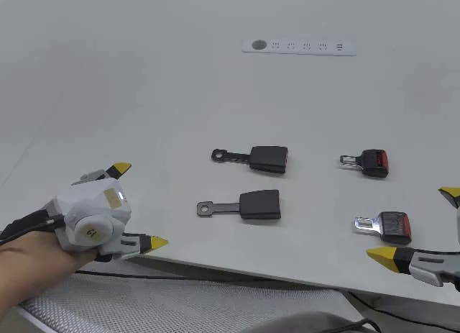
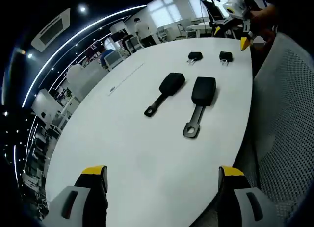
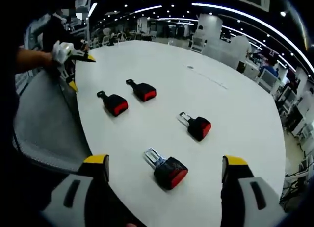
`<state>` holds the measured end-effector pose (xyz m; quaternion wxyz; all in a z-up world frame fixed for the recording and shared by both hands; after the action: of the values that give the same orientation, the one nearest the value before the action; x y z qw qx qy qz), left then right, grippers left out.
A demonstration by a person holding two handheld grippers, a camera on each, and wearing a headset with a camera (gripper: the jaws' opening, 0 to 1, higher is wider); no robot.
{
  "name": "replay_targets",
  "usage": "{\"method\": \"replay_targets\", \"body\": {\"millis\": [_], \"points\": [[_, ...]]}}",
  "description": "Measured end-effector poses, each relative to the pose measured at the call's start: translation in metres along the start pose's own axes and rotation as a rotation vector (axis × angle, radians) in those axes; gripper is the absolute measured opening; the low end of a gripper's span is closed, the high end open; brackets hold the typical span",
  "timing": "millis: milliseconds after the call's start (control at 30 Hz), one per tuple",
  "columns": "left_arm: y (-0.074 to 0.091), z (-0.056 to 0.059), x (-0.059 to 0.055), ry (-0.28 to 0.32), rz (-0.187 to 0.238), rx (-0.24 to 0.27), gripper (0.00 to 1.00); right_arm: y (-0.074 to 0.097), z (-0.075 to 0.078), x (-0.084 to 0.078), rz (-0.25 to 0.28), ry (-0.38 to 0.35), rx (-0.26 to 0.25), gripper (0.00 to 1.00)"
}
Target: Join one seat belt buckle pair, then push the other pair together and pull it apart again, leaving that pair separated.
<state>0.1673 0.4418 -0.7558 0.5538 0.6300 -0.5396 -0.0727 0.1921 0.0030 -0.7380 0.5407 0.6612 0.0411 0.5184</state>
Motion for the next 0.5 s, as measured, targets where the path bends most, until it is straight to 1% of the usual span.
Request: {"method": "replay_targets", "body": {"millis": [500], "points": [[-0.0007,0.0006,-0.0008,-0.003,-0.004,-0.003,0.95,-0.001,-0.0014,-0.0006,-0.012,0.016,0.003,0.95]]}}
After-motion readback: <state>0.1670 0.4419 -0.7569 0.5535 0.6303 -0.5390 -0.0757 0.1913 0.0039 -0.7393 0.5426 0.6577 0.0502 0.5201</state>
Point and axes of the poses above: the centre of the closed fingertips' face, and the gripper's own axes: y roughly backward along the fingers, z roughly to its right, x roughly out of its top, the point moved 7 cm from there along y, roughly backward along the fingers, and after that the axes turned 5 degrees about -z, right-handed, at the moved point
